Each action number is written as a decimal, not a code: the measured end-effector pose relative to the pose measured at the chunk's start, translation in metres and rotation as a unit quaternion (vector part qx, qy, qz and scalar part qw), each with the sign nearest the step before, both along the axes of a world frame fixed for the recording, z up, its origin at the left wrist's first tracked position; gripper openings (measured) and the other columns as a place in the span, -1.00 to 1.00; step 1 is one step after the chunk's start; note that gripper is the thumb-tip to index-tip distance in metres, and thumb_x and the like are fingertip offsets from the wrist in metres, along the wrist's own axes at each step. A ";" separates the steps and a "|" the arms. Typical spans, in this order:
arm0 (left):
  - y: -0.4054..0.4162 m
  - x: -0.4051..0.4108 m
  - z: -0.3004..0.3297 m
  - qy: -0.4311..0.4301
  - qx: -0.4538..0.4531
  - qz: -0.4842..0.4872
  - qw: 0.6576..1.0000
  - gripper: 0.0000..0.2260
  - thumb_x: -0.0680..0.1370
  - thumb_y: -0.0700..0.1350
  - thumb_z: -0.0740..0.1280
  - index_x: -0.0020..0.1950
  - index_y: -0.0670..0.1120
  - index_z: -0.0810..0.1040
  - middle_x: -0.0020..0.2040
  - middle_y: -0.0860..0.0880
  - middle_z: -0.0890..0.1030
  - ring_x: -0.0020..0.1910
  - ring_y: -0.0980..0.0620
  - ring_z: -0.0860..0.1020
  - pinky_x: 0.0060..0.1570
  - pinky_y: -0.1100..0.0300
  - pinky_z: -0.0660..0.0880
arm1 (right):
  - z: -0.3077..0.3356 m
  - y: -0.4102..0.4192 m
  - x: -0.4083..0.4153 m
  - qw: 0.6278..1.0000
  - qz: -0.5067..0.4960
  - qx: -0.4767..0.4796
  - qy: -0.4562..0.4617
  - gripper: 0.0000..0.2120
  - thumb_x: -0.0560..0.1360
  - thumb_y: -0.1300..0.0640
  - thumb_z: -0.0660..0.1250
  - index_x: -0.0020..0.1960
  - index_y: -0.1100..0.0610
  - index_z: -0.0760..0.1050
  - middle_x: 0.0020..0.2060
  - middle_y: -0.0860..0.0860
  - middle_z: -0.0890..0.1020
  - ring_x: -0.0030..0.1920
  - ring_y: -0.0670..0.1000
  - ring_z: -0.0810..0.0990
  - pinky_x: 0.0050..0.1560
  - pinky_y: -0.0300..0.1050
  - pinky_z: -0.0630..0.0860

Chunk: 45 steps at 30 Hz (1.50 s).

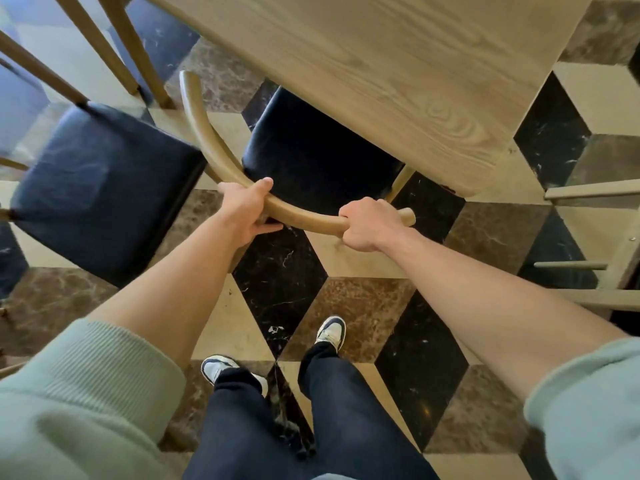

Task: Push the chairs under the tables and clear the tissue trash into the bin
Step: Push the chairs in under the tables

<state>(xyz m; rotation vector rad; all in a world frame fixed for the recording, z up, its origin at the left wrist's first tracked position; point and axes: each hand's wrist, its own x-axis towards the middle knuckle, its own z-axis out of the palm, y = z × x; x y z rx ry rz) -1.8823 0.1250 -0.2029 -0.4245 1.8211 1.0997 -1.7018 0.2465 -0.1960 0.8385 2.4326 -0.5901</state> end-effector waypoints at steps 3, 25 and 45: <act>-0.003 -0.002 0.010 -0.003 -0.017 -0.036 0.999 -0.26 0.62 0.03 0.40 0.60 0.06 -0.03 0.29 -0.18 0.52 0.11 -0.20 0.65 -0.04 -0.35 0.65 | 0.002 -0.010 -0.005 1.000 -0.023 0.004 -0.021 -0.88 0.49 0.15 0.41 -0.01 0.00 0.53 -0.14 -0.01 0.58 -0.09 0.02 0.59 0.18 0.10 0.49; -0.341 -0.380 0.134 0.109 -0.084 -0.160 0.977 -0.44 0.60 0.30 0.26 0.37 -0.12 0.47 0.17 -0.19 0.66 0.07 -0.20 0.66 0.10 -0.16 0.62 | 0.113 -0.271 -0.409 0.993 -0.024 -0.025 0.110 -0.61 0.47 -0.08 0.29 0.28 -0.04 0.53 0.30 0.09 0.44 0.26 0.18 0.53 0.32 0.11 0.47; -0.305 -0.645 0.061 0.308 -0.151 -0.274 0.899 -0.41 0.57 0.00 0.42 0.54 -0.10 0.31 0.33 -0.14 0.50 0.28 -0.14 0.54 0.06 0.06 0.54 | 0.031 -0.391 -0.715 0.952 -0.020 -0.300 0.054 -0.35 0.57 -0.07 0.38 0.53 0.17 0.24 0.38 0.14 0.48 0.39 0.19 0.45 0.33 0.02 0.41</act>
